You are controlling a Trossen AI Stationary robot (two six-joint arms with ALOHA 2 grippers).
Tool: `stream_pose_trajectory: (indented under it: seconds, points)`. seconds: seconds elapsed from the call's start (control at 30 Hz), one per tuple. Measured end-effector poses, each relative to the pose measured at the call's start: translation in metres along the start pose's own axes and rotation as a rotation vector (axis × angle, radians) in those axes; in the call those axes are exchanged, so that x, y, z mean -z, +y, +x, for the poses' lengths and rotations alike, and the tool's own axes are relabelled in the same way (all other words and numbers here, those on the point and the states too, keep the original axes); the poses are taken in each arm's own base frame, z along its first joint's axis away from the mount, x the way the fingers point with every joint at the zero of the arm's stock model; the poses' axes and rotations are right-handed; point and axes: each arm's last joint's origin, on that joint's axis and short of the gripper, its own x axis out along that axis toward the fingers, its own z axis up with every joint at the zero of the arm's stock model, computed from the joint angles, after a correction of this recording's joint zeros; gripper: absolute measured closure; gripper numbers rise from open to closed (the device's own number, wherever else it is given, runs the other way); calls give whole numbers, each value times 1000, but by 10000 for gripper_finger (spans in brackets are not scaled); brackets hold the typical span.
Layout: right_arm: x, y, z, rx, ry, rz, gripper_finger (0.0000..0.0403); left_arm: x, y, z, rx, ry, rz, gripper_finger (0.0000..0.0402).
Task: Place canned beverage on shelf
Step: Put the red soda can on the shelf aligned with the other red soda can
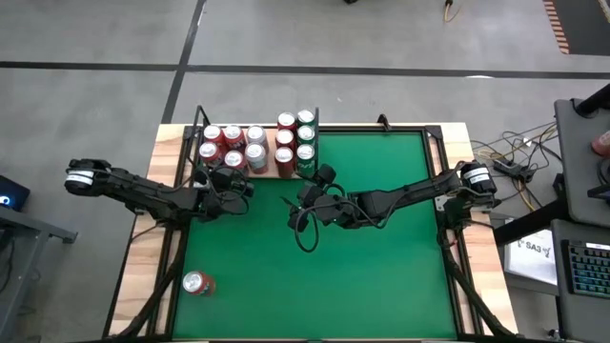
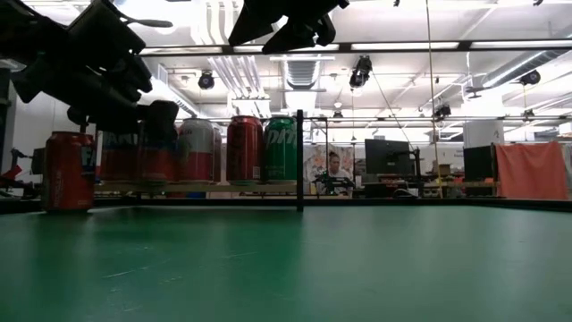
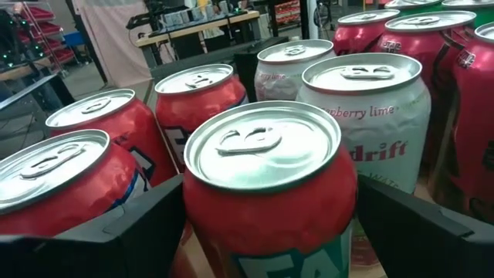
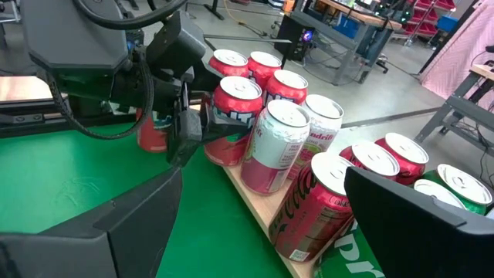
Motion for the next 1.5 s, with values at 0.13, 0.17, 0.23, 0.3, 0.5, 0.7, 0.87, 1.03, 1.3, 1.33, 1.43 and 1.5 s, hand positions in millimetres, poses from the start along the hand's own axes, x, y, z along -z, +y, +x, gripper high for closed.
stream_pose_trajectory:
  seconds: [0.13, 0.17, 0.23, 0.3, 0.5, 0.7, 0.87, 1.03, 1.3, 1.33, 1.43, 1.5]
  points:
    - [0, 0, 0, 0, 0, 0, 51, 0, 0, 0, 0, -1, 0, 61]
    - [0, 0, 0, 0, 0, 0, 51, 0, 0, 0, -1, -1, 0, 61]
    - [0, 0, 0, 0, 0, 0, 51, 0, 0, 0, -1, -1, 0, 61]
    - [0, 0, 0, 0, 0, 0, 51, 0, 0, 0, -2, -2, -1, 61]
    - [0, 0, 0, 0, -1, 1, 51, -1, 1, 0, -22, -15, -1, 60]
    - [0, 0, 0, 0, -1, 8, 51, -3, 2, -1, -24, -21, -2, 60]
    - [0, 0, 0, 0, -1, 11, 51, -7, 4, -2, -22, -27, -23, 60]
    - [0, 0, 0, 0, -1, 11, 51, -10, 6, -3, -19, -32, -9, 60]
    - [0, 0, 0, 0, -1, 11, 51, -28, 3, -5, -11, -47, 24, 60]
    - [0, 0, 0, 0, -1, 11, 51, -32, 2, -5, -9, -50, 33, 60]
    - [0, 0, 0, 0, -1, 11, 51, -41, -2, -8, 4, -55, 53, 60]
    - [0, 0, 0, 0, -1, 11, 51, -48, -4, -12, 19, -58, 64, 61]
